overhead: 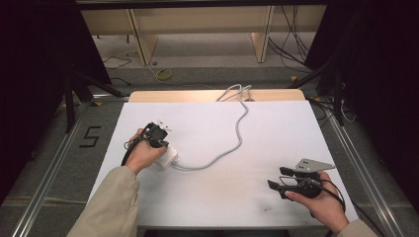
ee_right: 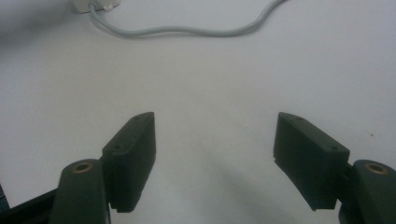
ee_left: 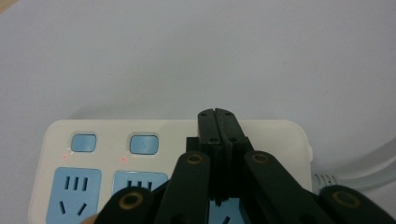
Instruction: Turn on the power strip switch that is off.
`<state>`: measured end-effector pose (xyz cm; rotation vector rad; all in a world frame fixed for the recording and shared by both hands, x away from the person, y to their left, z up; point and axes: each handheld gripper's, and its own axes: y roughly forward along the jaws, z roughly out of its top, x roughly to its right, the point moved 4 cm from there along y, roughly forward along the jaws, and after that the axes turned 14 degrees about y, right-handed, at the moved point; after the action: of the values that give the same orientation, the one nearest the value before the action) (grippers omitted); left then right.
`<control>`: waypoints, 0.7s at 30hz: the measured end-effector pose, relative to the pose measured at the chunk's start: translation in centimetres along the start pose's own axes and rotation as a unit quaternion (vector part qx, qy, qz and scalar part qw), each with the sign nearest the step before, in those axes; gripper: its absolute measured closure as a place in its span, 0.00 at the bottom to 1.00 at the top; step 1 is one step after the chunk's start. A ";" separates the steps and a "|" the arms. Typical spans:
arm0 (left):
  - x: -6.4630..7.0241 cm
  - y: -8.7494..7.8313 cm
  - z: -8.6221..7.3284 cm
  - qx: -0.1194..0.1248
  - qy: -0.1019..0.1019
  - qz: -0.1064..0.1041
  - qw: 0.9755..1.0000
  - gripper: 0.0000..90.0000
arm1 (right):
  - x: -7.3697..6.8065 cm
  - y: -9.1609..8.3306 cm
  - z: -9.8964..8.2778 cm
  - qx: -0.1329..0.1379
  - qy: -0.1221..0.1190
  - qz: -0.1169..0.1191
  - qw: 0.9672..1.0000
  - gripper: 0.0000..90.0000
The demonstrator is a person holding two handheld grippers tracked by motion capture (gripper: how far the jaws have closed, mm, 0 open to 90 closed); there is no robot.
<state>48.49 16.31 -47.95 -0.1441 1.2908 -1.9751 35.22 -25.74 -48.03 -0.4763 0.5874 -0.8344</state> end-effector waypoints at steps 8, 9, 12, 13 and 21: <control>-0.1 0.1 0.0 -0.002 -0.005 -0.006 1.000 1.00 | 0.0 0.0 0.0 0.000 -0.001 0.001 1.000 0.34; -0.1 0.1 0.0 -0.002 -0.005 -0.006 1.000 1.00 | 0.0 0.0 0.0 0.000 0.000 0.001 1.000 0.34; -0.1 0.1 0.0 -0.002 -0.008 -0.008 1.000 1.00 | 0.0 0.0 0.0 0.000 -0.001 0.001 1.000 0.34; -0.1 0.1 0.0 -0.003 -0.012 -0.009 1.000 1.00 | 0.0 0.0 0.0 0.000 -0.001 0.001 1.000 0.34; -0.1 0.2 0.1 -0.011 -0.010 -0.009 1.000 1.00 | 0.0 0.0 0.0 -0.001 -0.001 0.001 1.000 0.34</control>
<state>48.72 16.24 -48.01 -0.1863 1.3017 -1.9695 35.20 -25.71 -48.07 -0.4782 0.5877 -0.8314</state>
